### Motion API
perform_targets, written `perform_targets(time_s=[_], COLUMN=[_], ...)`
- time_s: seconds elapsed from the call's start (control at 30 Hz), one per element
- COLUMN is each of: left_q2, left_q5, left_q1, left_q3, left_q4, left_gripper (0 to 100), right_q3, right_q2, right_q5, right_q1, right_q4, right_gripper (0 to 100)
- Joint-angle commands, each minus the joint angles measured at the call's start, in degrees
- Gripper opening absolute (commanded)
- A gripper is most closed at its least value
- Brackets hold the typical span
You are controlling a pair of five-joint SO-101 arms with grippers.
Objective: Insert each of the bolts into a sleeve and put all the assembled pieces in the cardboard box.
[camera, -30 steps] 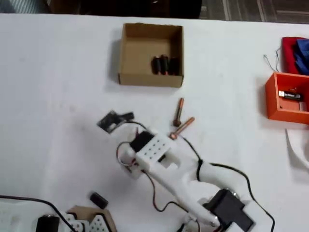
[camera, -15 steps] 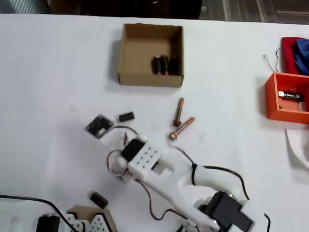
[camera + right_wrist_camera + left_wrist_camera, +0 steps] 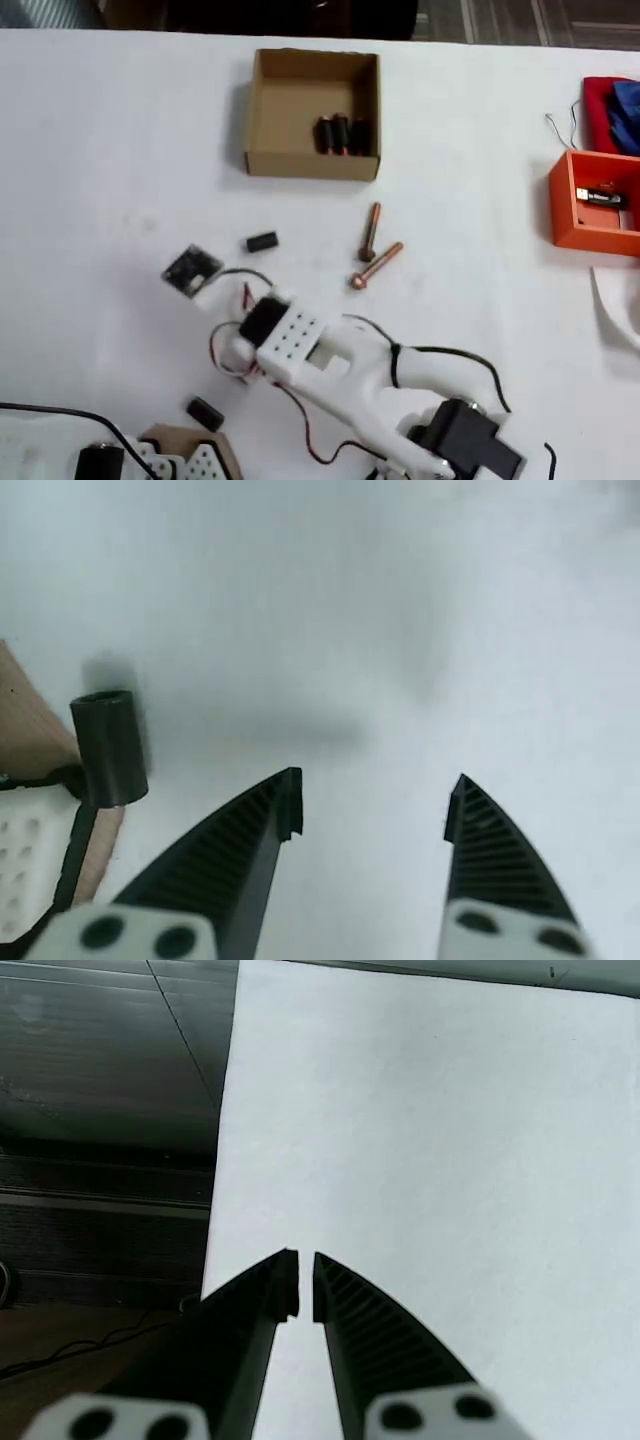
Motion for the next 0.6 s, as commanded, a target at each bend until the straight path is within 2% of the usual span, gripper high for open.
perform_targets(time_s=[0.0, 0.13, 0.3, 0.57], left_q2=[-0.26, -0.26, -0.26, -0.26], left_q5=[0.18, 0.18, 0.09, 0.0], left_q1=[0.44, 0.44, 0.53, 0.09], left_q3=[-2.42, -2.42, -2.42, -2.42], left_q4=[-0.35, -0.35, -0.35, -0.35], left_gripper=[6, 6, 6, 6], right_q3=[-6.33, -15.38, -24.79, -33.58], right_q2=[-1.8, -1.19, 2.95, 15.08], right_q5=[0.09, -0.44, 0.0, 1.93], right_q1=[1.45, 0.84, -5.14, -10.95], right_q4=[1.01, 11.03, 27.21, 30.9], right_gripper=[22.4, 22.5, 22.7, 27.9])
